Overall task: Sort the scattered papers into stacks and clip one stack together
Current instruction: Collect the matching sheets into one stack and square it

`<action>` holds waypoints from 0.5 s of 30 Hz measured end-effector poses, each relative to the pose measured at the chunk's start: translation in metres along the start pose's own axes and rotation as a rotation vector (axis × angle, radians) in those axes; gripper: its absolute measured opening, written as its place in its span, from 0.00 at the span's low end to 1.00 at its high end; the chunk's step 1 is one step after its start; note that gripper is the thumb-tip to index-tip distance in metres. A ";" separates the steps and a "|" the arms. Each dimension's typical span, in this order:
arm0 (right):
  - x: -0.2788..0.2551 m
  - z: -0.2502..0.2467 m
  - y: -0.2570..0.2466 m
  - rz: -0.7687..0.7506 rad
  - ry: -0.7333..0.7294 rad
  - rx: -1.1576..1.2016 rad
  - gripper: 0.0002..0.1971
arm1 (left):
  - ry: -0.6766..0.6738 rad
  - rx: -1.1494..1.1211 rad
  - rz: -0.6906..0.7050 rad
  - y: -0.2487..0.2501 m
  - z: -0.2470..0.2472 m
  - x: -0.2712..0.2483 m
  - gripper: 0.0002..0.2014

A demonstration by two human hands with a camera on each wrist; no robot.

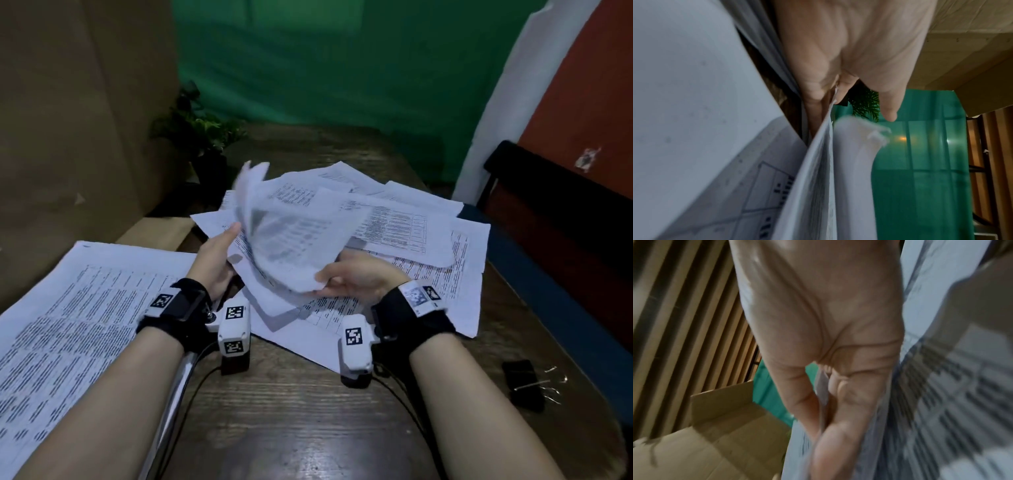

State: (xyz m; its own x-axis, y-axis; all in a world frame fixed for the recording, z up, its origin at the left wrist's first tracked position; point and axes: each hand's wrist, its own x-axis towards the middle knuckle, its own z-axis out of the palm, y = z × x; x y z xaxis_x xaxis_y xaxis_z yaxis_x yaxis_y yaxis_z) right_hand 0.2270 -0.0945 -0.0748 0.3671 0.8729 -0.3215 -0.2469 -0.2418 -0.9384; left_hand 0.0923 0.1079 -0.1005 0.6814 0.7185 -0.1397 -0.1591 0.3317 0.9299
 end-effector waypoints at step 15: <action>0.005 -0.036 -0.011 -0.091 0.687 0.435 0.23 | 0.302 -0.052 0.114 0.000 -0.011 0.011 0.10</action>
State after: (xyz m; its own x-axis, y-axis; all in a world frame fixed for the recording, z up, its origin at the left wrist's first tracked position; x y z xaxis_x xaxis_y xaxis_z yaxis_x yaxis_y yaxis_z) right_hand 0.2637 -0.1028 -0.0702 0.8353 0.3923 -0.3852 -0.4641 0.1272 -0.8766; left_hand 0.0920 0.1226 -0.1063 0.4156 0.8990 -0.1378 -0.2632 0.2639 0.9279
